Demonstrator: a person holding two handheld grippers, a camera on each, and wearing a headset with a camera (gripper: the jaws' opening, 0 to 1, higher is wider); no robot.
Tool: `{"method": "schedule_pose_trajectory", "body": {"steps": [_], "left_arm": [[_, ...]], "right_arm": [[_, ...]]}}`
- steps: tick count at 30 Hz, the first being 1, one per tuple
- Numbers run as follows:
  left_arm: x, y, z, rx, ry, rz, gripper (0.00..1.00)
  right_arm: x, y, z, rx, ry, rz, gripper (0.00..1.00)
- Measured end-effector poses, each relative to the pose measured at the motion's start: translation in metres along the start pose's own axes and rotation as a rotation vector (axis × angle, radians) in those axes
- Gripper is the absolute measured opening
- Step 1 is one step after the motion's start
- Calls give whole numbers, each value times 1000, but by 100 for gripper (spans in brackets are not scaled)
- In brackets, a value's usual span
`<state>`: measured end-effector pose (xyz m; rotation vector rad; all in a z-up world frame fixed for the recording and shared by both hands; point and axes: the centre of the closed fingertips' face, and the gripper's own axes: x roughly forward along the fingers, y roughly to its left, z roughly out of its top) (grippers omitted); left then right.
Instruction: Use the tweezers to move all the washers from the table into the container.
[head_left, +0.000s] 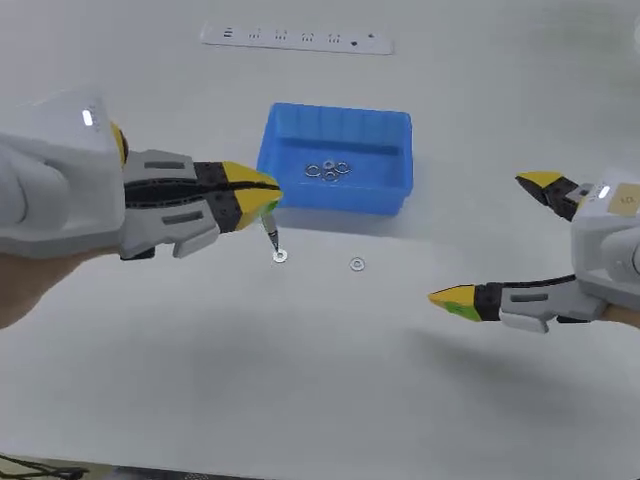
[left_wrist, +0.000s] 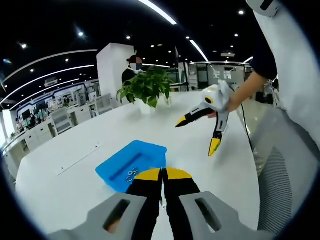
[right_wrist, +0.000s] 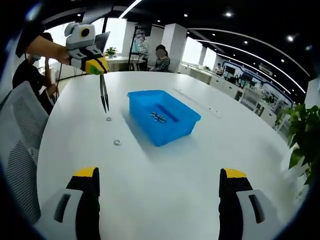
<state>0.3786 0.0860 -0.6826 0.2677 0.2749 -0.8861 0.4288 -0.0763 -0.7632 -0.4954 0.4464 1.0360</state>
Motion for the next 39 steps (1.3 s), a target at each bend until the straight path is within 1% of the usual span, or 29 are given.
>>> {"method": "schedule_pose_trajectory", "body": {"steps": [2, 5, 10, 13, 18, 24, 29, 31, 34, 37, 39], "left_arm": [[2, -2, -4, -13, 5, -4, 5], [4, -3, -9, -17, 11, -11, 5], [10, -3, -13, -23, 14, -14, 5], [11, -2, -12, -27, 2, -14, 5], [10, 0, -11, -19, 4, -13, 5], [6, -3, -12, -4, 9, -16, 5], [6, -2, -11, 11, 6, -14, 5], [6, -2, -10, 3, -1, -14, 5], [8, -3, -10, 8, -1, -20, 5], [9, -4, -14, 17, 12, -25, 5], [9, -4, -13, 14, 5, -28, 5]], "right_arm": [[-1, 2, -1, 23, -4, 0, 100], [-2, 6, -1, 41, -8, 8, 100], [0, 14, -6, 36, 10, 36, 100], [1, 16, -7, 50, 11, 43, 100], [3, 23, -3, 49, -1, 62, 99], [5, 29, 0, 56, -7, 75, 98], [6, 35, -2, 62, -4, 88, 98], [5, 37, -3, 63, -2, 95, 98], [5, 37, -4, 68, 0, 97, 98], [5, 37, -5, 71, 1, 98, 98], [6, 36, -5, 73, 0, 99, 98]]}}
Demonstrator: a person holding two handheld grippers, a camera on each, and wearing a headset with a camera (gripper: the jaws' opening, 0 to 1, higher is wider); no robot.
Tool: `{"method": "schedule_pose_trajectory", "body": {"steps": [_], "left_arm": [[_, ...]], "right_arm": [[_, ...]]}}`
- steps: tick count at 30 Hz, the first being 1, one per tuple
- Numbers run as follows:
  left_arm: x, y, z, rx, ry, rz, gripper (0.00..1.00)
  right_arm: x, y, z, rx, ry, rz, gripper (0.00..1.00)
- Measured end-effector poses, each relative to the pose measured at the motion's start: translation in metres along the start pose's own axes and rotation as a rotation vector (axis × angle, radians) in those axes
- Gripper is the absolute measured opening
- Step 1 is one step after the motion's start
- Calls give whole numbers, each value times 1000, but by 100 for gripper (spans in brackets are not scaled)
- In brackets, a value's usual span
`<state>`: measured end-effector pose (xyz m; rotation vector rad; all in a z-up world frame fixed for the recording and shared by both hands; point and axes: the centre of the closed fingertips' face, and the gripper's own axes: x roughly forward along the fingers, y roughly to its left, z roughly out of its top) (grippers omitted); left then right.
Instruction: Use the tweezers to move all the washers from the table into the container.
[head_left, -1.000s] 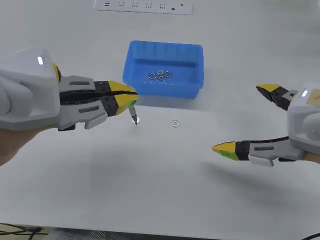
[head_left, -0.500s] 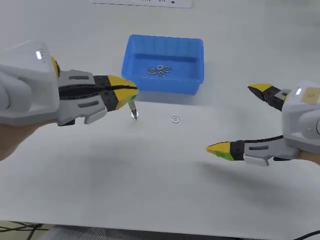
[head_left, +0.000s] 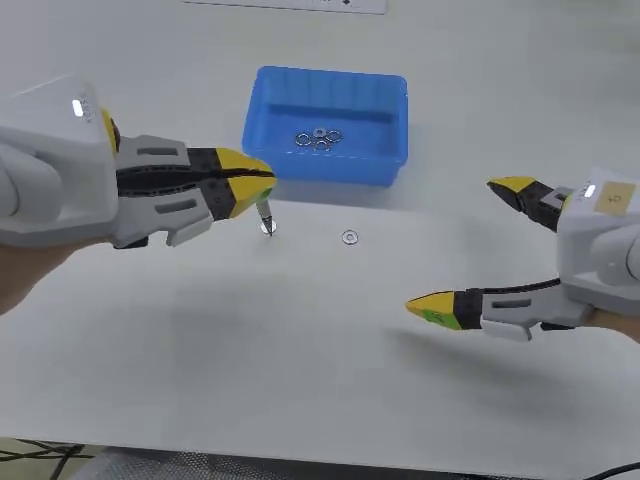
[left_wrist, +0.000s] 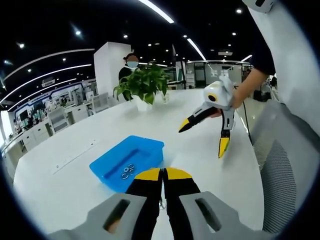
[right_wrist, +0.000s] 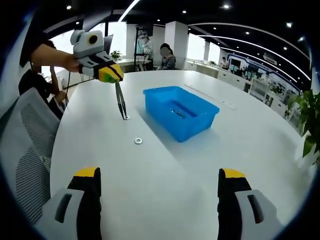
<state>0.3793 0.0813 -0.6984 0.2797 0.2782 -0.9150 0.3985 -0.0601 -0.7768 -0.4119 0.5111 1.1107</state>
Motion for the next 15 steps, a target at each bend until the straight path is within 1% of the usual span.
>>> {"method": "schedule_pose_trajectory", "body": {"steps": [1, 4, 5, 6, 7, 8, 9, 10, 11, 12, 13, 15], "left_arm": [[0, 0, 0, 7, 2, -2, 5], [0, -3, 0, 22, 10, -30, 5], [-1, -4, 0, 17, 18, -44, 5], [-1, -4, -1, -2, 24, -57, 5], [-1, -2, -1, -7, 25, -57, 5], [-2, 0, -2, -18, 27, -57, 5], [-2, 2, -2, -25, 28, -55, 5], [-2, 5, -3, -33, 31, -54, 5], [-3, 7, -4, -28, 35, -53, 5], [-3, 8, -5, -29, 40, -50, 5], [-3, 10, -5, -34, 45, -50, 5], [-3, 11, -6, -46, 49, -59, 5]], "right_arm": [[0, 0, 0, 2, -1, 0, 97], [3, 3, 2, 18, -5, 12, 97], [5, 5, 4, 18, -5, 17, 97], [7, 9, 7, 11, -10, 32, 97], [9, 12, 9, 5, -12, 43, 96], [13, 19, 13, -3, -17, 72, 96], [13, 21, 15, -5, -16, 80, 93], [17, 34, 21, -16, -11, 142, 89], [18, 40, 25, -21, -17, 166, 82], [20, 48, 34, -23, -47, 201, 74], [21, 54, 41, -21, -70, 220, 70], [26, 65, 53, -15, -100, 262, 67]]}}
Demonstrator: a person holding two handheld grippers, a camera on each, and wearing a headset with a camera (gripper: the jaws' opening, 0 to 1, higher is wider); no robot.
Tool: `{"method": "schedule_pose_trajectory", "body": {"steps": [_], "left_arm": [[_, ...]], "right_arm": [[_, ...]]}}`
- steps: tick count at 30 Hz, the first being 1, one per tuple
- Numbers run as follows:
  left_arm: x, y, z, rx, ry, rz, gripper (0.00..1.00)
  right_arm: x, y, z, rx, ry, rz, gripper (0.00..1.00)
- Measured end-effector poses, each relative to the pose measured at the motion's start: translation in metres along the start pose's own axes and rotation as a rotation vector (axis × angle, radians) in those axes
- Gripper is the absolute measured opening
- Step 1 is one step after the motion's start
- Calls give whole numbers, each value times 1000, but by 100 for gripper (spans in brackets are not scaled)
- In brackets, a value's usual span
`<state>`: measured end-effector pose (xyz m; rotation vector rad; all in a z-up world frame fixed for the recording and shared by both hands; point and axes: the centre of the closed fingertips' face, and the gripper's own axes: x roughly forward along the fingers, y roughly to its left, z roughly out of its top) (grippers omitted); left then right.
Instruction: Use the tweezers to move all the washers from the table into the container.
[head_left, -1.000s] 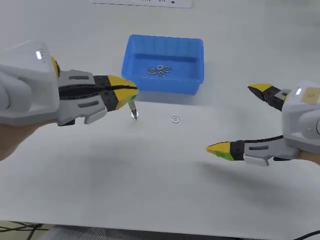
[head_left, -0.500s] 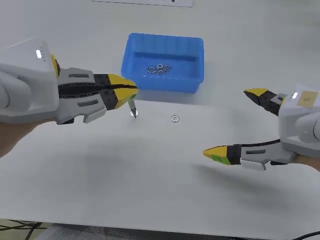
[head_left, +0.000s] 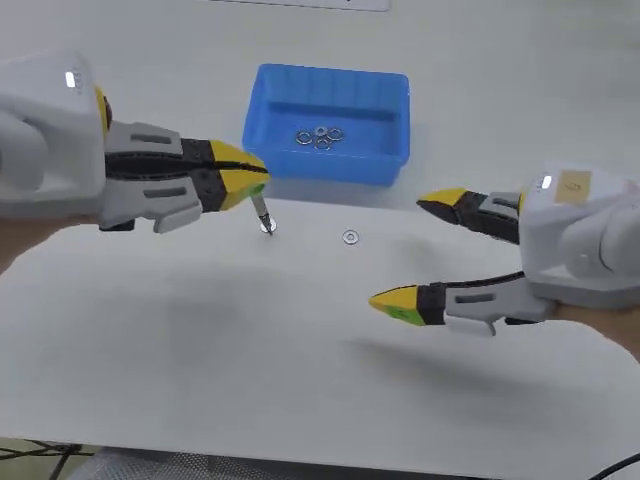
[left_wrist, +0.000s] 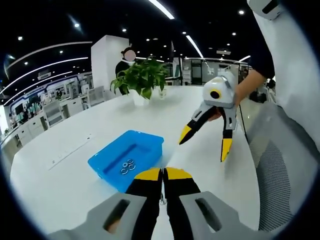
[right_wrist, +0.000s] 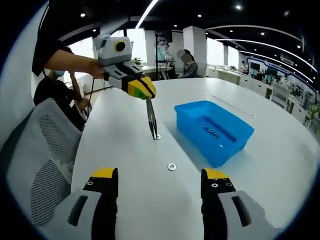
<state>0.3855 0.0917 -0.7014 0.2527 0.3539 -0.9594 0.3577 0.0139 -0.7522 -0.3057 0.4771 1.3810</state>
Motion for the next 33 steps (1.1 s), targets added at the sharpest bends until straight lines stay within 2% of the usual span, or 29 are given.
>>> {"method": "schedule_pose_trajectory", "body": {"steps": [5, 10, 13, 17, 27, 33], "left_arm": [[1, -3, -1, 4, 19, -25, 5], [1, -2, -3, 10, 35, -41, 5], [1, -1, -4, -1, 36, -47, 5], [0, -1, -5, -7, 37, -54, 5], [5, -6, -4, -20, 32, -75, 5], [8, -8, -4, -16, 32, -84, 6]], "right_arm": [[22, 4, 9, -40, 20, 57, 61], [46, 3, 27, -59, -1, 101, 58], [64, 5, 34, -86, 1, 139, 52], [83, 7, 37, -139, 32, 189, 43], [103, 3, 44, -128, 59, 261, 26], [105, 3, 31, -137, 112, 304, 23]]}}
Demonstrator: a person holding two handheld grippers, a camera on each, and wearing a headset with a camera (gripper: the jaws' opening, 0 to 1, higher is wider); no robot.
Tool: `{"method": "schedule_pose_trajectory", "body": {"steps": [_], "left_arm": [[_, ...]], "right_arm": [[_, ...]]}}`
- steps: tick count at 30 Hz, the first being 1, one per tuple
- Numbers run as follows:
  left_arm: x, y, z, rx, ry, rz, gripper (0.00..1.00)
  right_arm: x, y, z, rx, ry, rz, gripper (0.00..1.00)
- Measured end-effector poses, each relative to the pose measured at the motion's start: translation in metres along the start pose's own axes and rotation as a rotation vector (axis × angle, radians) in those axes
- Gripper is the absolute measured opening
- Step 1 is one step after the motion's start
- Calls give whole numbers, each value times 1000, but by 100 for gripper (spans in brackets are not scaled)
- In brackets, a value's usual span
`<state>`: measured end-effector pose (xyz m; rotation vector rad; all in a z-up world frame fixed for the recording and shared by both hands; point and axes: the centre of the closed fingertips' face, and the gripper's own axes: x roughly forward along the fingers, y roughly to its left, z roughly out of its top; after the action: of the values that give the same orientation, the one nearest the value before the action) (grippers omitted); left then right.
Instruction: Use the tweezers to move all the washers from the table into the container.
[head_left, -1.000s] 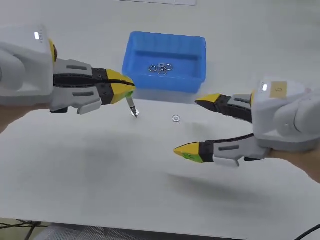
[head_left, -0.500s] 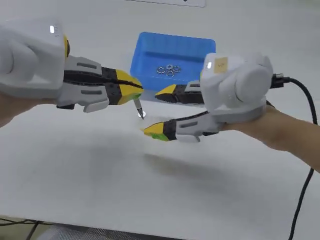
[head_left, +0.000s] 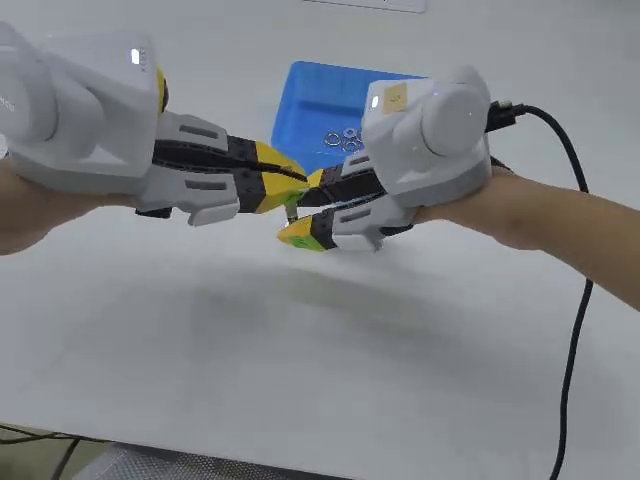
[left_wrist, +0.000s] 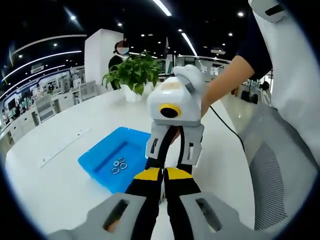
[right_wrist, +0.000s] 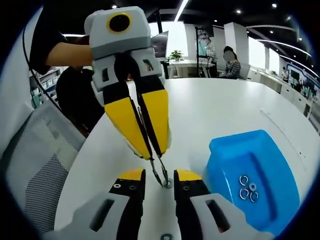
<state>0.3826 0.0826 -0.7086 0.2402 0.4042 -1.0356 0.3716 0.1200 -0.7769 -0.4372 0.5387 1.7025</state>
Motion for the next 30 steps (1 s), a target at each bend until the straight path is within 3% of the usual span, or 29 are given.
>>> {"method": "schedule_pose_trajectory", "body": {"steps": [10, 18, 25, 29, 30], "left_arm": [[1, -2, -2, 17, 17, -7, 6], [2, 1, -1, 14, 33, 9, 6], [2, 2, -1, -13, 26, 30, 7], [-2, -2, 2, -25, 12, 28, 15], [-4, -5, 6, -38, -12, 21, 20]], "right_arm": [[0, 5, 8, -38, -33, 33, 12], [-2, 5, 8, -97, -25, 20, 10], [-2, 3, 7, -105, -28, -1, 9], [-4, 2, 7, -100, -27, -20, 9], [-4, 2, 6, -96, -30, -27, 9]]}}
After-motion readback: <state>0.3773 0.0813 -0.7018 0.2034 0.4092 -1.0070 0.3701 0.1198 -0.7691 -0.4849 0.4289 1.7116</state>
